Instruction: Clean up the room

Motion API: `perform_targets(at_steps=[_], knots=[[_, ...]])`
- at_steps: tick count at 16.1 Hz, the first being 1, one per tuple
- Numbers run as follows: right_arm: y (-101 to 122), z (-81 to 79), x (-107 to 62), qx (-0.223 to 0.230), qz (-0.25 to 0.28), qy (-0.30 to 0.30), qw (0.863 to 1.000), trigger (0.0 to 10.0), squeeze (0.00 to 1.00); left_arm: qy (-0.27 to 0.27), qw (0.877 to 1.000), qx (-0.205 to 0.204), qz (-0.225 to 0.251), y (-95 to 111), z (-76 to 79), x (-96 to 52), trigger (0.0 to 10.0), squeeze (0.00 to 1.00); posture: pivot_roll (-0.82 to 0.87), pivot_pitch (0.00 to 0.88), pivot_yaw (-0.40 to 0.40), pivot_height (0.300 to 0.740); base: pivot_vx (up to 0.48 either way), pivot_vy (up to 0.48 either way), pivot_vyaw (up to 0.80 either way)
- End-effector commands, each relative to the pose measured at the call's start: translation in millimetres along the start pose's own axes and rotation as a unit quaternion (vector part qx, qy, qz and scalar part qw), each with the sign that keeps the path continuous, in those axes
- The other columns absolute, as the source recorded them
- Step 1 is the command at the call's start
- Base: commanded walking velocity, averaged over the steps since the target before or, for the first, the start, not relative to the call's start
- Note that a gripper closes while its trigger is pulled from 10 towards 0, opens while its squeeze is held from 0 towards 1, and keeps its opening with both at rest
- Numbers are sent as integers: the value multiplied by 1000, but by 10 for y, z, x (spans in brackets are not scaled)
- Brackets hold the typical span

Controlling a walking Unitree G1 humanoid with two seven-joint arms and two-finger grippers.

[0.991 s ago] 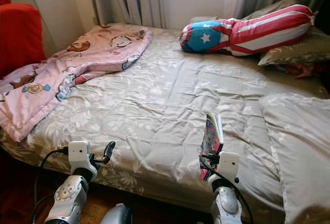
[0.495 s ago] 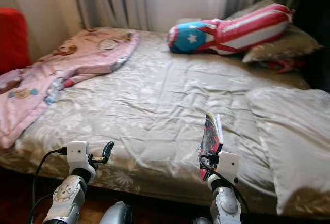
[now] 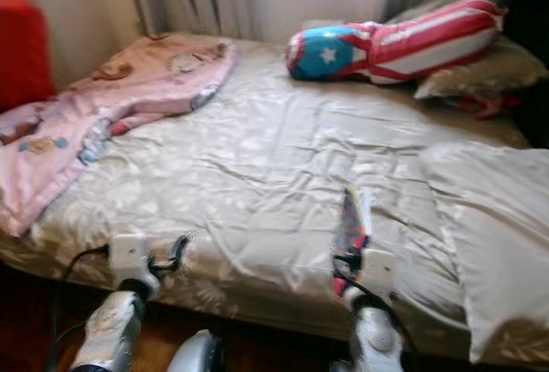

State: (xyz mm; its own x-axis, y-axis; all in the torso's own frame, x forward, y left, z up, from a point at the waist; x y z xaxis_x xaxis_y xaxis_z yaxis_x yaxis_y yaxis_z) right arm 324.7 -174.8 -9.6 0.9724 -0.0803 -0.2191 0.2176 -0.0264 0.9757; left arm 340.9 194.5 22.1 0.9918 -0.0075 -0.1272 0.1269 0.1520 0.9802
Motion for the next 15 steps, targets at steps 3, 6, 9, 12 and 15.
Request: perform_targets(at_steps=[3,6,9,12,15], knots=[[86,28,23,-3,18,-1,1000,10000,0,-7,1000,1,5,39,50,25,10000,0,-26,0,2,634,0,0,0],[80,33,18,-3,18,-2,1000,10000,0,-7,1000,2,5,44,49,24,10000,0,-28,0,4,634,255,0,0],[81,35,20,-5,18,0,1000,10000,0,-8,1000,2,7,50,59,28,10000,0,-27,0,4,634,259,0,0],[88,9,28,-10,18,5,1000,10000,0,-7,1000,4,8,59,57,34,10000,0,-26,0,3,634,284,0,0],[87,-21,21,-10,20,11,1000,10000,0,-6,1000,4,9,63,46,30,10000,0,-25,0,3,634,300,0,0]])
Point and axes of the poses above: a point about 5 cm out from each wrist's last joint towards the gripper, its own x axis pointing out of the wrist towards the gripper, its own y axis along the axis of the wrist's last joint, z = x × y, the point moved 6 cm from there along x, pointing out of the wrist towards the gripper, and after that the axes turned 6 degrees about -x, right-handed, at the moved point
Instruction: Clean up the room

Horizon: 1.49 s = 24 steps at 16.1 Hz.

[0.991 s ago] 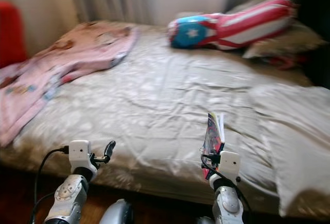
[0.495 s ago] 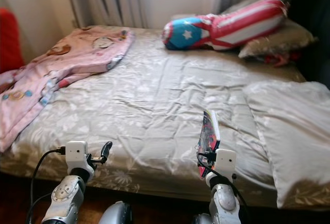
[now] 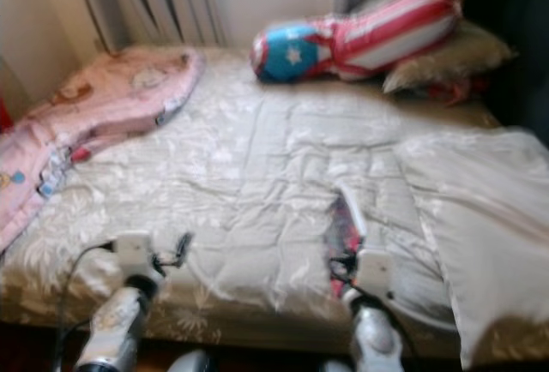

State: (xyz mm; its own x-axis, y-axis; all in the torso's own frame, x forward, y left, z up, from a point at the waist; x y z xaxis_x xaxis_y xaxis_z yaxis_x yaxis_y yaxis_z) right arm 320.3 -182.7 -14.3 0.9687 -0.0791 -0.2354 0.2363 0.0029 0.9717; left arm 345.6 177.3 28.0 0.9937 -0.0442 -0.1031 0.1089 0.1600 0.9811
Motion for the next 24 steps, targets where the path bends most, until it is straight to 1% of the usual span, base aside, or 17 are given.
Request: perform_targets(at_steps=[1,3,4,6,7,10,11,13,15,16,17,18,19,20,21,22,24], knots=[[147,-107,45,5,29,13,999,10000,0,14,1000,9,0,26,-137,-17,10000,0,-24,0,3,634,304,0,606],[157,-130,47,8,31,18,999,10000,0,15,1000,11,0,32,-144,-20,10000,0,-21,0,3,634,304,0,800],[160,-158,49,12,31,25,999,10000,0,14,1000,12,2,39,-144,-20,10000,0,-20,0,3,634,300,0,0],[214,-274,67,32,39,52,997,10000,0,11,1000,15,0,36,-141,-30,10000,0,-14,0,8,634,0,0,0],[221,-280,83,30,38,51,998,10000,0,10,1000,19,-2,31,-146,-40,10000,0,-9,0,9,634,0,0,0],[253,-225,178,90,27,27,995,10000,0,11,1000,23,0,42,-196,-96,10000,0,11,0,16,634,0,0,0],[292,-227,243,124,22,23,992,10000,0,11,1000,28,-2,33,-228,-143,10000,0,32,0,26,634,0,0,0],[334,-238,301,155,18,21,987,10000,0,10,999,35,-3,35,-255,-192,10000,0,46,0,31,634,0,0,0],[496,-282,421,207,25,30,977,10000,0,9,999,46,-4,61,-305,-281,10000,0,78,0,43,634,0,0,0],[549,-297,448,224,31,34,974,10000,0,9,999,49,-4,69,-321,-310,10000,0,87,0,47,634,0,0,0],[715,-270,527,312,51,35,948,10000,0,7,998,60,-8,82,-362,-387,10000,0,108,3,57,634,0,0,0],[761,-144,576,390,57,13,919,10000,0,6,998,66,-13,83,-383,-445,10000,0,126,19,63,634,0,0,0],[754,-124,587,423,55,17,904,10000,0,3,997,69,-16,83,-384,-486,10000,0,139,32,67,634,0,0,0],[713,-105,585,439,48,17,897,10000,0,-1,997,74,-22,86,-379,-552,10000,0,156,49,73,634,0,0,0],[517,-12,546,452,18,-16,892,10000,0,-6,996,80,-30,75,-366,-652,10000,0,164,67,76,634,0,0,0],[367,59,502,466,-3,-43,884,10000,0,-6,996,81,-33,70,-361,-708,10000,0,174,73,77,634,0,0,0],[-16,256,331,505,-41,-102,856,10000,0,-10,995,86,-42,88,-338,-871,10000,0,219,109,83,634,0,0,0]])
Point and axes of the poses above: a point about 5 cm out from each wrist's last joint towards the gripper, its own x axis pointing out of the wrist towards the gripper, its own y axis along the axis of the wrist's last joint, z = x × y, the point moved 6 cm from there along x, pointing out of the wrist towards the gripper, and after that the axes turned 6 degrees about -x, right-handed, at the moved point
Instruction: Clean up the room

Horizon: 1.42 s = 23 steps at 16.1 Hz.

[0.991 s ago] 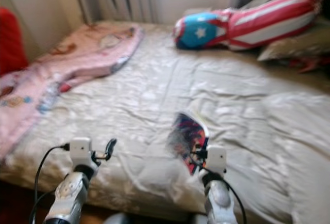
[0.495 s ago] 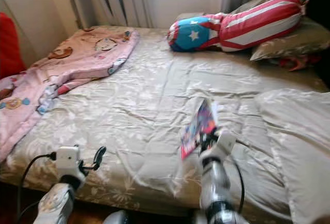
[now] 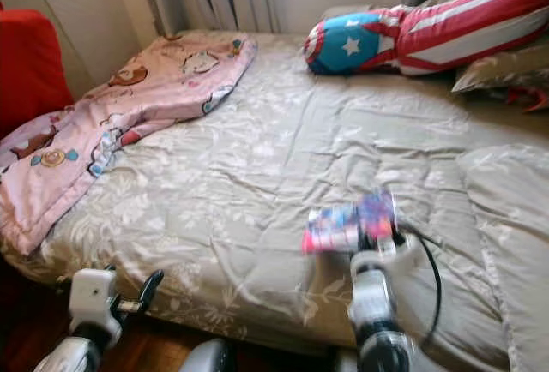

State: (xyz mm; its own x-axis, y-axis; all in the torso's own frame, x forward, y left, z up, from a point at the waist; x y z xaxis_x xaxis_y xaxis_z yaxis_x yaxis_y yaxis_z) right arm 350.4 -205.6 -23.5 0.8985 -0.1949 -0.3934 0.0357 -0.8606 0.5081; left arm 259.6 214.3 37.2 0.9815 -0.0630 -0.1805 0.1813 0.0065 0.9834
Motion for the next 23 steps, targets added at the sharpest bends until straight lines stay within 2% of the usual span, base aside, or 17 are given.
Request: perform_targets(at_steps=[1,2,3,7,8,9,13,15,17,18,19,20,21,22,23], knots=[[53,249,-50,16,6,-46,999,10000,0,-8,1000,15,-8,29,-6,-61,10000,0,225,125,88,634,0,0,0],[58,384,-91,14,7,-69,998,10000,0,-11,1000,18,-16,33,1,-138,10000,0,226,142,94,634,0,0,0],[76,493,-125,32,13,-88,996,10000,0,-13,999,20,-26,23,-5,-222,10000,0,227,156,99,634,0,0,0],[89,599,-163,82,29,-112,990,10000,0,-15,998,36,-49,31,-45,-417,10000,0,244,184,107,634,0,0,0],[122,620,-164,112,42,-121,985,10000,0,-19,998,40,-55,37,-38,-463,10000,0,251,189,110,634,0,0,0],[127,616,-159,125,45,-123,984,10000,0,-25,997,47,-59,43,-23,-486,10000,0,257,194,111,634,0,0,0],[134,421,-86,146,47,-89,984,10000,0,-26,996,56,-68,73,-23,-563,10000,0,274,209,114,634,0,0,0],[177,345,-49,129,45,-78,988,10000,0,-27,995,55,-72,80,-8,-584,10000,0,267,213,112,634,0,0,0],[207,354,-45,104,41,-78,991,10000,208,-28,995,53,-75,58,30,-586,10000,0,261,215,109,634,0,0,0],[242,374,-49,99,45,-78,991,10000,706,-30,995,49,-76,53,60,-590,10000,0,261,215,109,634,0,0,0],[282,411,-54,97,50,-86,990,10000,729,-32,995,48,-77,50,77,-574,10000,0,246,224,110,634,0,0,0],[307,431,-58,98,54,-89,990,10000,710,-33,995,47,-78,49,82,-570,10000,0,246,224,110,634,0,0,0],[365,465,-65,82,58,-91,991,10000,137,-33,995,46,-78,44,89,-556,10000,0,237,223,109,634,0,0,0],[375,462,-65,71,57,-87,992,10000,0,-33,995,46,-78,43,89,-550,10000,0,236,223,110,634,0,0,0],[390,502,-79,68,59,-92,992,10000,0,-32,995,45,-77,47,82,-541,10000,0,233,226,109,634,0,0,0]])
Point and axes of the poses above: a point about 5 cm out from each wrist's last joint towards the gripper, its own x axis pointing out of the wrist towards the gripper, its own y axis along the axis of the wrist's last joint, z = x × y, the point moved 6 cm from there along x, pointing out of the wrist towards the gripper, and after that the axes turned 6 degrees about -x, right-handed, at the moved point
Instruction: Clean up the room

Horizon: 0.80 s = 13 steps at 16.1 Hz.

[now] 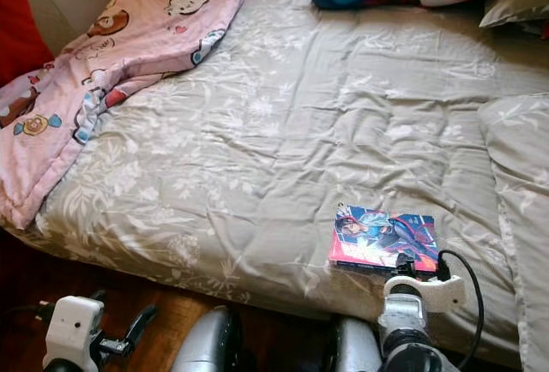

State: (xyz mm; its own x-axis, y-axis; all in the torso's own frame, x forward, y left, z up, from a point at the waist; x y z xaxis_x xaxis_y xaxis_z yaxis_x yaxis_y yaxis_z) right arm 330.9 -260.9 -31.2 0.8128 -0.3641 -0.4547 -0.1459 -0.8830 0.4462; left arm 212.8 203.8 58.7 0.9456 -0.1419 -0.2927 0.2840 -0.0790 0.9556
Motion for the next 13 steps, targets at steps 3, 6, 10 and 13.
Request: perform_targets(at_steps=[3,6,10,13], knots=[[36,181,-40,3,8,-22,1000,10000,1000,8,1000,6,-21,-91,-35,-16,10000,0,218,230,105,634,0,0,0],[13,226,-53,-2,4,-32,999,10000,0,7,1000,4,-20,-102,-22,24,10000,0,211,224,100,634,0,0,0],[-39,262,-76,-5,0,-34,999,10000,0,8,1000,0,-18,-130,-22,115,10000,0,187,194,89,634,0,0,0],[-74,280,-99,-33,-5,-24,999,10000,0,6,1000,-10,-6,-129,20,318,10000,0,163,148,77,634,0,0,0]])
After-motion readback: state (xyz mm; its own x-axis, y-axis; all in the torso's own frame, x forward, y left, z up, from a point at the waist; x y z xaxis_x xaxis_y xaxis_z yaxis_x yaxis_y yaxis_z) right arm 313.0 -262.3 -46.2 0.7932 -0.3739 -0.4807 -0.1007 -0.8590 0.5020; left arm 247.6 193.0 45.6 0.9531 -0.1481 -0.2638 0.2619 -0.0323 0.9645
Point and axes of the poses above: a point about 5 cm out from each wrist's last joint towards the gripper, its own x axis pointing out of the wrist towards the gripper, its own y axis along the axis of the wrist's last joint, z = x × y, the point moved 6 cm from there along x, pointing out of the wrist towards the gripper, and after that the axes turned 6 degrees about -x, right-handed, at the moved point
